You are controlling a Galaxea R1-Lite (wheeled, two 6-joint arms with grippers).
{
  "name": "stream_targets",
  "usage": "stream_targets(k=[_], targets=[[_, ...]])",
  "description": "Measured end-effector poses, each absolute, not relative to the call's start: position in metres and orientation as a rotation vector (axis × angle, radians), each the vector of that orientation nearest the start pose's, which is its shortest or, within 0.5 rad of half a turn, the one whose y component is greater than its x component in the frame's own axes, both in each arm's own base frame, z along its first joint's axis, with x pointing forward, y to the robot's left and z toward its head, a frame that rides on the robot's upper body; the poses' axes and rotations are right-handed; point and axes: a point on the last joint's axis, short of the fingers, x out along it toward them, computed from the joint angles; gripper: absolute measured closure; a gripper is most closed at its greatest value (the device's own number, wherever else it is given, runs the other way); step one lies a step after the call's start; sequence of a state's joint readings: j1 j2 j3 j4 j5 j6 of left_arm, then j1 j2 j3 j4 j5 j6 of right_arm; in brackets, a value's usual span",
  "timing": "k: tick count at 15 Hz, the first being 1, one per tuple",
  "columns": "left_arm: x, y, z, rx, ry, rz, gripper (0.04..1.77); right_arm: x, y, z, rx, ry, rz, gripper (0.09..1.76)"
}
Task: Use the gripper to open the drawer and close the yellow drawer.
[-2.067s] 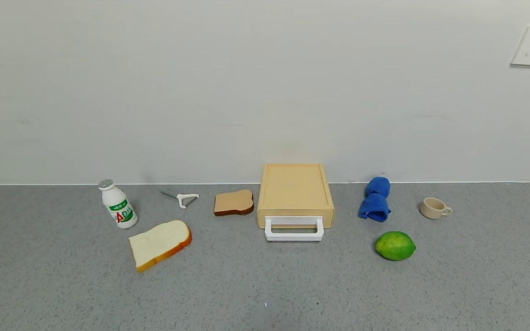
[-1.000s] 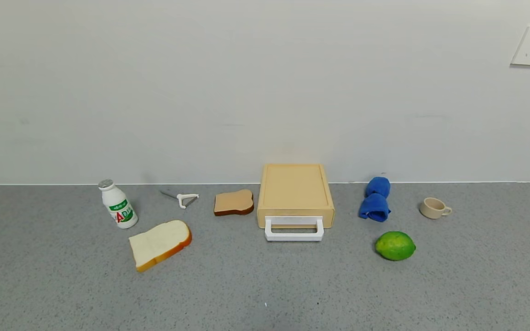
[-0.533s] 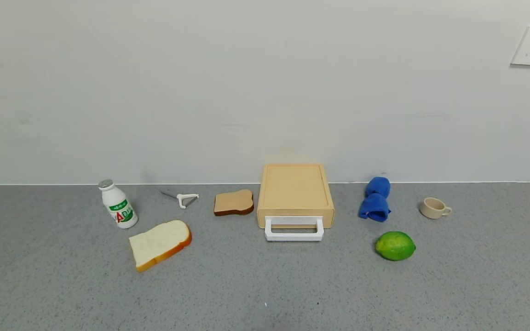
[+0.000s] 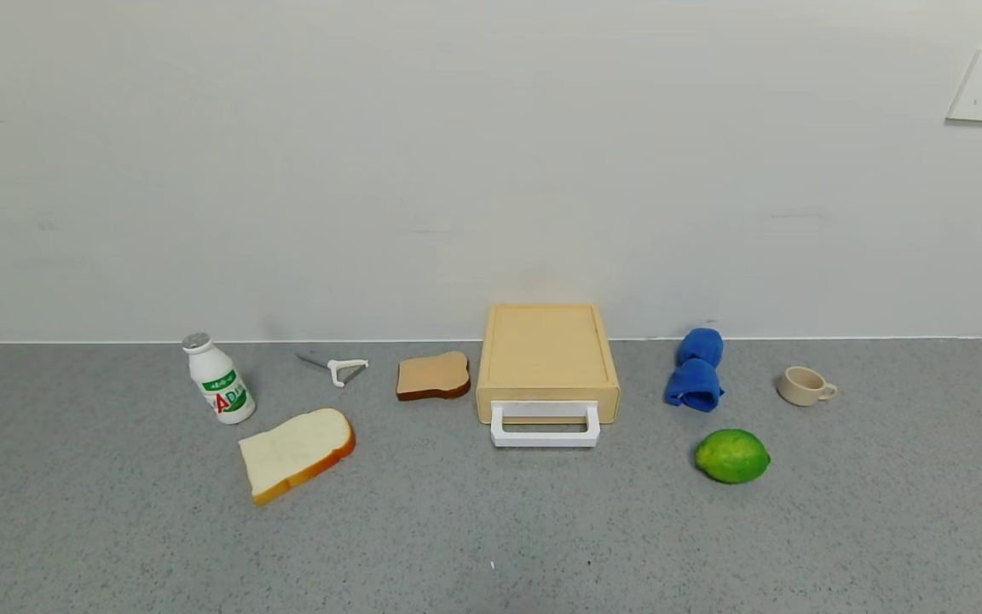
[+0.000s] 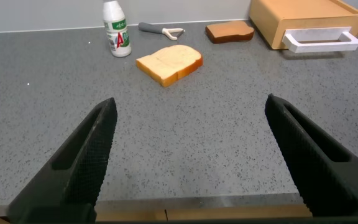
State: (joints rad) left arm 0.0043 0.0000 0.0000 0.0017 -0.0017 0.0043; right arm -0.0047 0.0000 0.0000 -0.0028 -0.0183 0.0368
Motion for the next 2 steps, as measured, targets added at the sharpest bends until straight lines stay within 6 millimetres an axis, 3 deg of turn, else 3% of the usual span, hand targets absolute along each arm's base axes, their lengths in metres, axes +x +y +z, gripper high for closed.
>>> stream_targets(k=[2], targets=[[-0.0228, -0.0001, 0.0753, 0.004, 0.002, 0.003, 0.09, -0.0228, -0.0003, 0.0758, 0.037, -0.003, -0.022, 0.14]])
